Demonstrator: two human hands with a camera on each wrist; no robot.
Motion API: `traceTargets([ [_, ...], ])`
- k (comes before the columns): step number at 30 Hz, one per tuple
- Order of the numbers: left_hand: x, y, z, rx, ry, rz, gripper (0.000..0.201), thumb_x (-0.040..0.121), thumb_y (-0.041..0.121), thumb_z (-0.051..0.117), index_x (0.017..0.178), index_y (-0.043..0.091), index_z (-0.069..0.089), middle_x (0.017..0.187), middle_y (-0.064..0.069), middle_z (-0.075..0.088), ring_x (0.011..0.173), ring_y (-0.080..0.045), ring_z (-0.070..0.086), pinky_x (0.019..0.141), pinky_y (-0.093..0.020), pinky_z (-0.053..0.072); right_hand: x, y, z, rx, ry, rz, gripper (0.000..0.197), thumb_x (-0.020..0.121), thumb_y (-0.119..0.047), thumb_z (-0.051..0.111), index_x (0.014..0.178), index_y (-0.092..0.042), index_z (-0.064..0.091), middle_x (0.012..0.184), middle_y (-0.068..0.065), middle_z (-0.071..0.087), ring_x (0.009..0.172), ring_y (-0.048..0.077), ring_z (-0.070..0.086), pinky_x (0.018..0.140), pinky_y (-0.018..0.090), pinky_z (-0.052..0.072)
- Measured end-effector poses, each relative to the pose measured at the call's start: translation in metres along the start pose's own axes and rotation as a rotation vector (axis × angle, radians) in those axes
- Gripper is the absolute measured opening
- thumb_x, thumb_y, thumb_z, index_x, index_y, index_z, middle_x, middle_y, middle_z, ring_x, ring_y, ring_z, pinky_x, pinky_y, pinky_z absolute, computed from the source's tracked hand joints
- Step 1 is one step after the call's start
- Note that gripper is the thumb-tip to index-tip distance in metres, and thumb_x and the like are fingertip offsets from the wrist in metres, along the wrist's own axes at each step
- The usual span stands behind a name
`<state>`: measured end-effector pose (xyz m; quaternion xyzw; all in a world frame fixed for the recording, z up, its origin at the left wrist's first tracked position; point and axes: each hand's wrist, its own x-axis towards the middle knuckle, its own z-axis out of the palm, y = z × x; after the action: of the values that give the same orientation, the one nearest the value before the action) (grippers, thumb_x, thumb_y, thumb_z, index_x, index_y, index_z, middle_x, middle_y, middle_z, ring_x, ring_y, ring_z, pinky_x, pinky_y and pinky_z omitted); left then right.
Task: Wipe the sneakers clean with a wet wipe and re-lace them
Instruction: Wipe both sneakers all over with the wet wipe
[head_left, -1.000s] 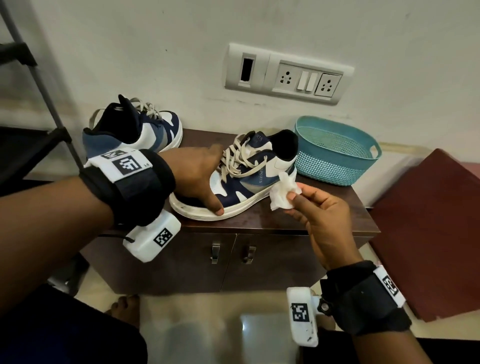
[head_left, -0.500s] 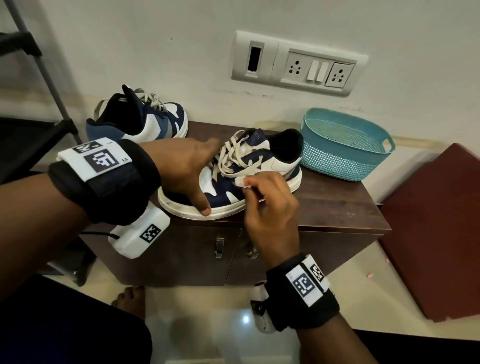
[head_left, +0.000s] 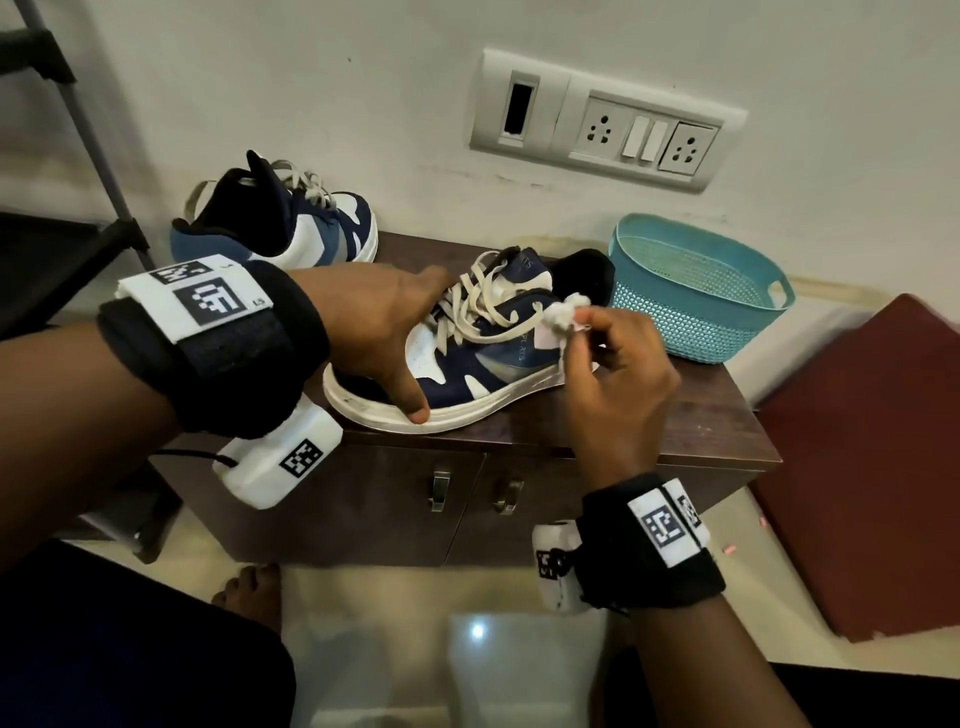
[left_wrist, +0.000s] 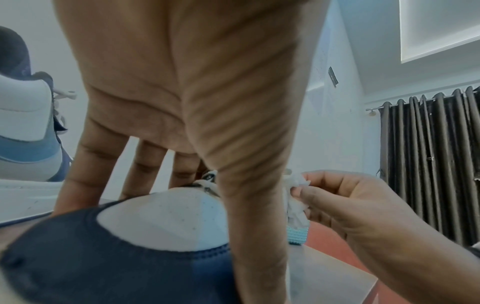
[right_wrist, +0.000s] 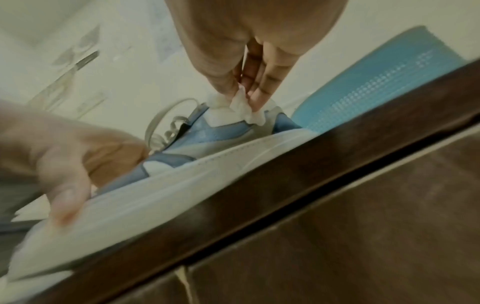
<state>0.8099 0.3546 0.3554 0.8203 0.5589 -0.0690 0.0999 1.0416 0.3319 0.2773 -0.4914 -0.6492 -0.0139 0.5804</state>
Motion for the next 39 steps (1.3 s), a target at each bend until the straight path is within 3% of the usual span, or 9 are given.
traceTargets([
  [2,0.000,0.001,0.000,0.006,0.003,-0.003,0.124,0.053,0.064,0.090,0.148,0.018,0.024,0.120,-0.007,0.064,0.099,-0.024,0.058,0.080,-0.033,0.047,0.002,-0.004,0.004,0.052,0.073,0.098,0.014,0.091,-0.002,0.068,0.102,-0.008,0.074,0.100,0.003,0.067,0.086,0.010,0.065,0.077,0.028,0.056],
  [7,0.000,0.000,0.000,0.003,0.000,0.008,0.115,0.055,0.062,0.090,0.143,0.020,0.029,0.124,-0.003,0.063,0.101,-0.022,0.058,0.082,-0.031,0.046,-0.015,-0.017,0.010,0.023,-0.176,-0.164,0.014,0.090,0.003,0.070,0.100,-0.004,0.075,0.100,0.006,0.069,0.090,0.011,0.064,0.083,0.016,0.049],
  [12,0.001,0.001,0.003,0.027,0.025,0.005,0.113,0.053,0.066,0.088,0.139,0.019,0.033,0.122,-0.004,0.064,0.105,-0.025,0.061,0.088,-0.037,0.051,-0.002,0.007,0.003,0.084,0.061,0.244,0.014,0.090,-0.006,0.070,0.100,-0.015,0.074,0.096,0.001,0.070,0.080,0.003,0.065,0.075,0.029,0.058],
  [17,0.002,0.000,0.002,0.015,0.008,0.013,0.115,0.052,0.065,0.090,0.140,0.019,0.032,0.125,-0.003,0.064,0.108,-0.025,0.061,0.091,-0.039,0.051,-0.032,-0.012,0.007,0.003,-0.339,-0.223,0.015,0.088,0.003,0.070,0.100,-0.006,0.072,0.102,0.006,0.068,0.094,0.010,0.062,0.086,0.016,0.048],
  [22,0.002,0.000,0.002,0.030,0.005,0.007,0.112,0.052,0.066,0.089,0.137,0.019,0.033,0.118,-0.003,0.064,0.101,-0.023,0.060,0.084,-0.035,0.050,-0.016,0.001,0.004,-0.008,-0.076,0.060,0.015,0.087,-0.004,0.074,0.101,-0.008,0.070,0.097,0.002,0.065,0.079,0.008,0.062,0.071,0.030,0.056],
  [26,0.002,-0.001,0.001,0.026,0.001,0.012,0.112,0.051,0.066,0.089,0.136,0.019,0.033,0.119,-0.003,0.065,0.103,-0.024,0.061,0.089,-0.039,0.052,-0.025,-0.009,0.008,-0.010,-0.160,-0.092,0.012,0.091,-0.006,0.073,0.104,-0.006,0.072,0.101,0.003,0.066,0.090,0.008,0.062,0.079,0.017,0.051],
  [30,0.001,0.001,0.001,0.021,0.002,0.006,0.112,0.054,0.064,0.089,0.138,0.018,0.032,0.119,-0.003,0.064,0.101,-0.023,0.060,0.082,-0.033,0.048,-0.015,0.002,0.005,0.032,-0.004,0.145,0.014,0.091,-0.002,0.070,0.103,-0.010,0.071,0.101,0.001,0.065,0.089,0.011,0.064,0.074,0.024,0.055],
  [35,0.002,-0.001,0.000,0.005,-0.007,0.016,0.113,0.051,0.063,0.091,0.137,0.020,0.033,0.122,-0.002,0.064,0.106,-0.023,0.061,0.091,-0.039,0.052,-0.038,-0.022,0.008,-0.010,-0.365,-0.176,0.023,0.088,0.013,0.063,0.097,-0.007,0.070,0.099,0.004,0.066,0.094,0.015,0.062,0.083,0.021,0.049],
  [39,0.002,0.001,0.000,0.013,-0.008,0.005,0.114,0.052,0.063,0.091,0.139,0.019,0.031,0.120,-0.003,0.064,0.104,-0.023,0.061,0.088,-0.037,0.051,-0.021,0.003,0.000,-0.035,-0.130,0.054,0.025,0.083,0.013,0.065,0.094,-0.008,0.072,0.094,0.003,0.069,0.085,0.012,0.064,0.078,0.029,0.056],
])
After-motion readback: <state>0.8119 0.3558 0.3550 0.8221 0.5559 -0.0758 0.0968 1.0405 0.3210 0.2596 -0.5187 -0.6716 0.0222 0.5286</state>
